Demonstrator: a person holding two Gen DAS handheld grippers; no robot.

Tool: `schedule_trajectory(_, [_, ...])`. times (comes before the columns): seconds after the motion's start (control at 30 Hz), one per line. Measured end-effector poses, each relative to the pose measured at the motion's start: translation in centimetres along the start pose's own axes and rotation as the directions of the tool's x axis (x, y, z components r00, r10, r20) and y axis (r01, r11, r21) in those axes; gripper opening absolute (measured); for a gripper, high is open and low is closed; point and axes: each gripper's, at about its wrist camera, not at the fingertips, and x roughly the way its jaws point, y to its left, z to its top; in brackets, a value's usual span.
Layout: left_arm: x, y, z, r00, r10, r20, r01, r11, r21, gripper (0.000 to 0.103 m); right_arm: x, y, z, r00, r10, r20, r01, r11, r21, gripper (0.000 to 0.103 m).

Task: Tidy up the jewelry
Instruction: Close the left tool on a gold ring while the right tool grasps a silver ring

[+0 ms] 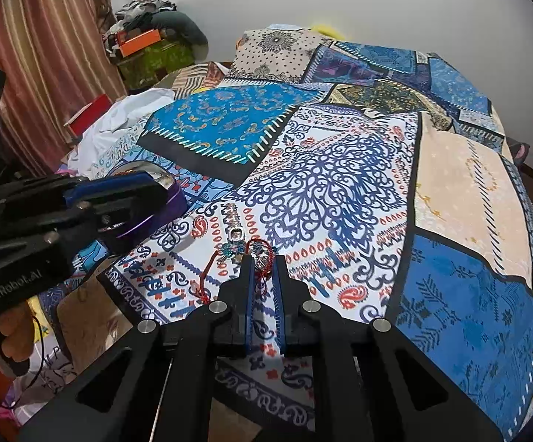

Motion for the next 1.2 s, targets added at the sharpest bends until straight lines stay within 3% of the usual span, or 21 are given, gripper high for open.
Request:
schedule_trajectory(0.73, [-3.2,-1.3,-0.4,1.0,0.001,0.031,-0.001,1.0,0.009,0.017,-6.6,-2.7,-1.1,0.988,-0.104,0.115,0.092,0.99,0.108,0.008])
schedule_trajectory(1.2, [-6.0,0.7,-0.9,0.995,0.057,0.079,-0.056,0.998,-0.021,0.017,-8.4,-0.1,1.1,0.975,-0.062,0.214,0.048,0.996,0.069,0.008])
